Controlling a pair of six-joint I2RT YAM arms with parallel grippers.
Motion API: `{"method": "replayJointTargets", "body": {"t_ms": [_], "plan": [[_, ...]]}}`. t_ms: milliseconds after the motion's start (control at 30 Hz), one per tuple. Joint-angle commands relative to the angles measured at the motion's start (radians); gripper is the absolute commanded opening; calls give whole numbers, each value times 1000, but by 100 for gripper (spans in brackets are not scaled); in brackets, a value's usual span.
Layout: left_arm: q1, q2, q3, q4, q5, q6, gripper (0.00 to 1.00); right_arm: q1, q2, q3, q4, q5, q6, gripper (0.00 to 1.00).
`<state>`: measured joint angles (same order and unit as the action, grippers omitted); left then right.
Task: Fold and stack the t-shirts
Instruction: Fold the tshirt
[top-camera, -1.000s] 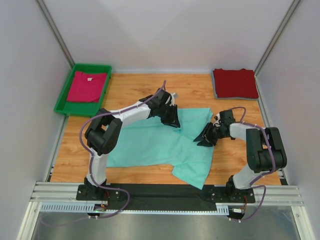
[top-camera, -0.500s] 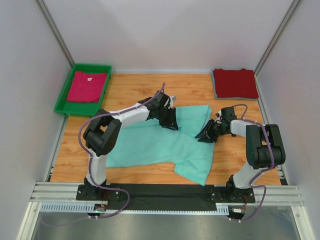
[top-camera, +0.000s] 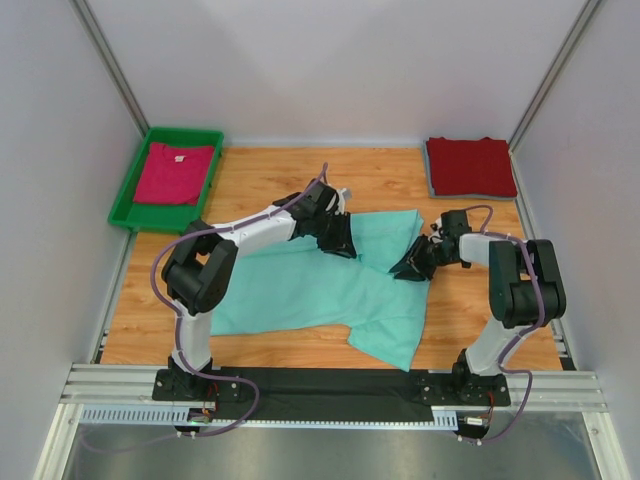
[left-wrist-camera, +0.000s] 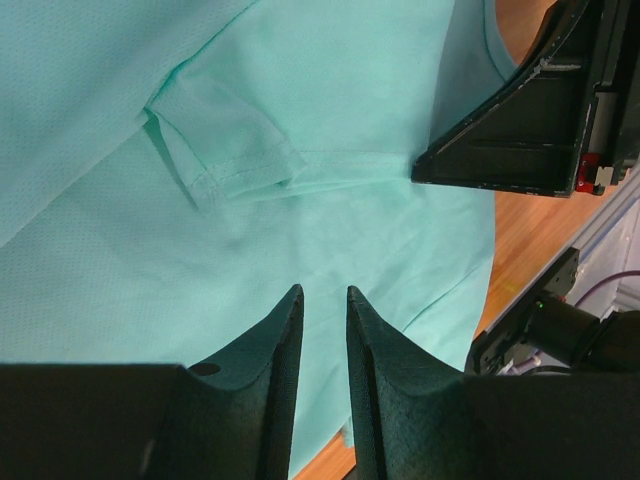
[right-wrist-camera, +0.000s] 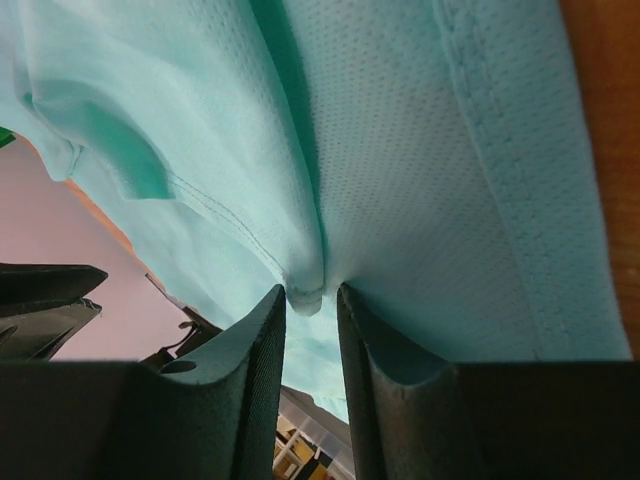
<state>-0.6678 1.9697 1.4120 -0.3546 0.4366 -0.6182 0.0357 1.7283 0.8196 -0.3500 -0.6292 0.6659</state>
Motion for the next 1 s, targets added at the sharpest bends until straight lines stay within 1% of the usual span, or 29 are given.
{"method": "replayJointTargets", "body": {"t_ms": [0,133,167,200,267,400,467,733,967], "plan": [[13,-58,-7,13,16,26,31,-3,39,24,29,22,-2,29],[22,-66,-12,11,17,28,31,-3,53,33,34,13,1,22],[20,-66,-12,9,17,28,31,-3,50,35,31,7,4,16],[22,-66,-12,8,17,29,31,-3,36,38,23,5,6,14],[25,-63,-8,8,17,29,31,-3,10,39,-7,0,4,11],[28,-54,-1,14,21,25,31,-3,-67,53,-72,8,-14,9],[31,-48,5,17,22,17,31,-5,-90,64,-115,10,-32,0],[33,-19,38,17,31,0,31,-5,-122,38,-179,23,-52,0],[34,21,91,-24,36,2,31,-3,-99,-16,-150,28,-58,0]]}}
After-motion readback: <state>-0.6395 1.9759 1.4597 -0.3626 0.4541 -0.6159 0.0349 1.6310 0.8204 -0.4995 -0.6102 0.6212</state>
